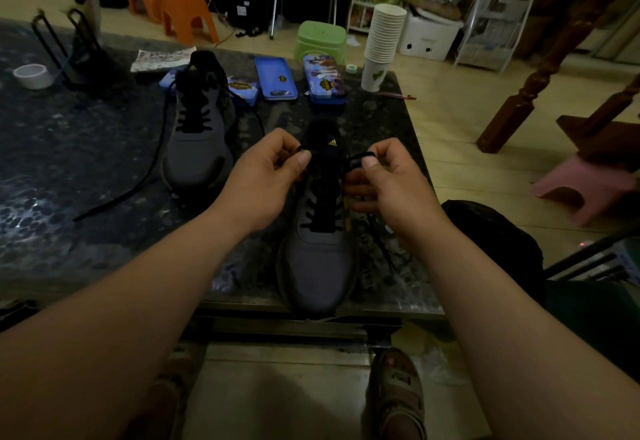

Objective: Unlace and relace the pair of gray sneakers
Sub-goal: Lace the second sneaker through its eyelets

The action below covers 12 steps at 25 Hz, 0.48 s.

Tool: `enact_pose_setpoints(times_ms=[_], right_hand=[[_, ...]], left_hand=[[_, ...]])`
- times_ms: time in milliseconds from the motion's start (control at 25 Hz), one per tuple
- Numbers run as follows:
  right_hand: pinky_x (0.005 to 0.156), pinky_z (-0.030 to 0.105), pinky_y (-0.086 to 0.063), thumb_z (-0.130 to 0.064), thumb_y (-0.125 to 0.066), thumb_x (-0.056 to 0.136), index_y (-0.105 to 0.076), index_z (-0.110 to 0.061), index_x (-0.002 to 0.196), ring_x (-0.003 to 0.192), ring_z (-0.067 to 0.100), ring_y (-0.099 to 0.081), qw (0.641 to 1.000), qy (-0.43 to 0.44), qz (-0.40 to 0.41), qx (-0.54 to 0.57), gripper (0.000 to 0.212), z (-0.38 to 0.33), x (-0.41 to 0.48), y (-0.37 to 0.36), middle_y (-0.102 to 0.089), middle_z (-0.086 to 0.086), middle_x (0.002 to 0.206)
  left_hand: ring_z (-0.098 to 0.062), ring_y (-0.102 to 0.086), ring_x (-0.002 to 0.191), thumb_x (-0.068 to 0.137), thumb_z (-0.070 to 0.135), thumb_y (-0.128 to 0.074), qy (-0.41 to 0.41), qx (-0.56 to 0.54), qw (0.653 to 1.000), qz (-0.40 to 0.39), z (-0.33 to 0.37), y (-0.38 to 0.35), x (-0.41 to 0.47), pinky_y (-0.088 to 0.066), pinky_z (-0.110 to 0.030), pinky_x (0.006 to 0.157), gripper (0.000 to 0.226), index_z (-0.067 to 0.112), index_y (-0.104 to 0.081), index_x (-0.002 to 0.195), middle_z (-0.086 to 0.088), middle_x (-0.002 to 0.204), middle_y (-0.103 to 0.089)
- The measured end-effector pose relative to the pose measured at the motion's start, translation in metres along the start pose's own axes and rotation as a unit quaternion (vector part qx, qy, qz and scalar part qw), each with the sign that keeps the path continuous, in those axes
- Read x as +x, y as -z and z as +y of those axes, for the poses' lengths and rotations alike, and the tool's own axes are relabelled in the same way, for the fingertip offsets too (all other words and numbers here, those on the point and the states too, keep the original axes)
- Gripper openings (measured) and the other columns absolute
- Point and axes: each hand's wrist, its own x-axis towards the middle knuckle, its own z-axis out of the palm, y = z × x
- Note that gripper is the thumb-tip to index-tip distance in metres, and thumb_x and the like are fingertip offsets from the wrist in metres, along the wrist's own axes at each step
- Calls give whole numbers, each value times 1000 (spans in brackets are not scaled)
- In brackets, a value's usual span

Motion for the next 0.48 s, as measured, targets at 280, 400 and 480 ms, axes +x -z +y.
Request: enact_pose_setpoints(times_ms=[280,400,480], right_hand=[[73,31,-50,-42,-75,91,-61,-21,100,91,18,-65,982,23,-12,-189,27,9,-6,-6,-66,1,101],[67,29,-43,-47,-70,93,-58,-22,93,88,14,-61,967,39,13,-249,28,9,-6,-11,-63,0,99],[63,27,-40,-51,-64,95,-56,-24,91,85,12,-58,956,49,18,-287,29,11,-6,-12,-61,-1,98]], left_hand=[[-22,-63,78,101,42,-59,-38,69,997,21,8,0,-4,-55,-55,77,22,23,-53,91,-3,81,-64],[-18,-57,81,93,57,-65,19,176,984,0,8,-7,-14,-47,-40,67,40,21,-49,94,-2,90,-58],[-19,-58,89,90,63,-66,58,229,972,-16,6,-15,-22,-43,-36,69,48,21,-47,103,0,100,-57]])
